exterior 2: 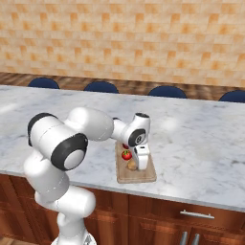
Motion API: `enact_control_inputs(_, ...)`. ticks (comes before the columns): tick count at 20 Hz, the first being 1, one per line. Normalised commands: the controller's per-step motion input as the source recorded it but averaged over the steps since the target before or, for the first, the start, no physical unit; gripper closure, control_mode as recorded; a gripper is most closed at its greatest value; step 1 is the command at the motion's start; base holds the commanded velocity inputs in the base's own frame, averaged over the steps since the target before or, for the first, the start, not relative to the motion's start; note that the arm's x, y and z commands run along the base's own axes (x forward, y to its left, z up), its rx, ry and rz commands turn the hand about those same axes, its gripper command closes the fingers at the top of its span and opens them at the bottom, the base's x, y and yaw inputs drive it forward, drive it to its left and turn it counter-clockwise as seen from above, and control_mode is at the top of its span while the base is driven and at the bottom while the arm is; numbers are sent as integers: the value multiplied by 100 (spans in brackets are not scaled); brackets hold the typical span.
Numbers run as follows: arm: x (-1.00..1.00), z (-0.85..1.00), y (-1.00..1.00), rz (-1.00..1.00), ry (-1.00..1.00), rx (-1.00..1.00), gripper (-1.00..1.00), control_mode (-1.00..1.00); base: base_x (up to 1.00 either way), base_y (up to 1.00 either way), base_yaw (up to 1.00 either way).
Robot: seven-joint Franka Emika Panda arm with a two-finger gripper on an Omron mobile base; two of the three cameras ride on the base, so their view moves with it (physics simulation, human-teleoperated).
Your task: Place the avocado, onion, tomato, and bell pepper on the cutting board.
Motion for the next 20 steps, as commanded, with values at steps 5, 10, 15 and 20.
enact_control_inputs(5,0,14,0,0,-11,0,-100,-100,0,0,0)
enact_control_inputs(10,0,2,0,0,-14,0,-100,-100,0,0,0)
enact_control_inputs(15,0,15,-1,0,-6,0,-100,-100,0,0,0)
enact_control_inputs(20,0,63,-7,-1,0,0,-100,-100,0,0,0)
